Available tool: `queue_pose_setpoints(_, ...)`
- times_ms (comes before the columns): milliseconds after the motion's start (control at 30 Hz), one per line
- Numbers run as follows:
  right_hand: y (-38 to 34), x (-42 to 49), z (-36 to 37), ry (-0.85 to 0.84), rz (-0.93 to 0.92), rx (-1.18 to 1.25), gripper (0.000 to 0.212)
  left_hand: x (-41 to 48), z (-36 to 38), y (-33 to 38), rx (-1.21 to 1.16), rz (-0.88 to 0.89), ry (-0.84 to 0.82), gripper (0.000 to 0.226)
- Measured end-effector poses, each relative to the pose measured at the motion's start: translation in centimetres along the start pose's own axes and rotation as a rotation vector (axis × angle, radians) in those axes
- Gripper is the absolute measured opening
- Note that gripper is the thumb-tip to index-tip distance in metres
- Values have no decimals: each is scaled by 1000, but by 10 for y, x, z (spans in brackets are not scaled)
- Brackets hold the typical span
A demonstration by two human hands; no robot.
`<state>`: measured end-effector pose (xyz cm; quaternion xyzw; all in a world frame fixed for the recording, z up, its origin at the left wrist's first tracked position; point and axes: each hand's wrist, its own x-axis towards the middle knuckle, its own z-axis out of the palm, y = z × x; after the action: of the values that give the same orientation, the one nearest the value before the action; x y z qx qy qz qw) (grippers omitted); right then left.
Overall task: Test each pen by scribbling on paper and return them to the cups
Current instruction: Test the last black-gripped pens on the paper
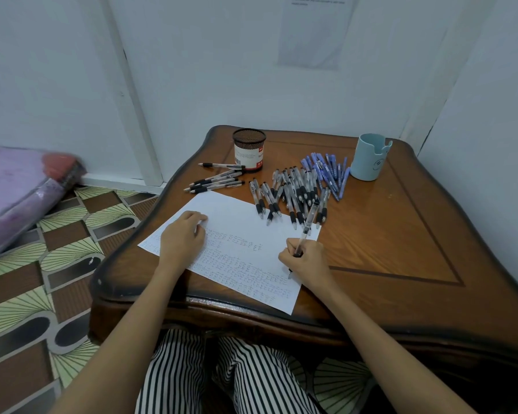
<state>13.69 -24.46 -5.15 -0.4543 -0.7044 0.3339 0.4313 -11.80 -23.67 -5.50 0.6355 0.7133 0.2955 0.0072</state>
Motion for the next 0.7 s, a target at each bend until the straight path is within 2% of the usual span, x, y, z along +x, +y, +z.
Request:
queue_pose_setpoints(200,0,-1,0,33,-25,-22,52,0,0,0,-1,-2,-6,30)
queue_pose_setpoints(333,-2,0,-6,51,22,130,47,1,1,-1,-12,-6,-6,30)
queue_pose_setpoints(433,-2,2,-8,75,87,210,22,2,1,-1,-14,-12,-10,31)
queue_pose_setpoints(533,2,2,-9,65,207,288,82,1,0,0,-17,-13,-9,30)
queue_pose_setpoints(567,3,3,-9,63,217,287,95,1,0,0,-19,-13,-6,30)
queue_pose_setpoints(600,2,2,-9,39,208,290,99,1,0,0,-21,-13,-3,30)
queue_pose_setpoints(633,1,2,-8,8,198,294,92,1,0,0,-23,-15,-2,30)
queue_pose_setpoints(700,-2,1,-9,-32,181,309,57,2,1,0,-24,-16,-2,30)
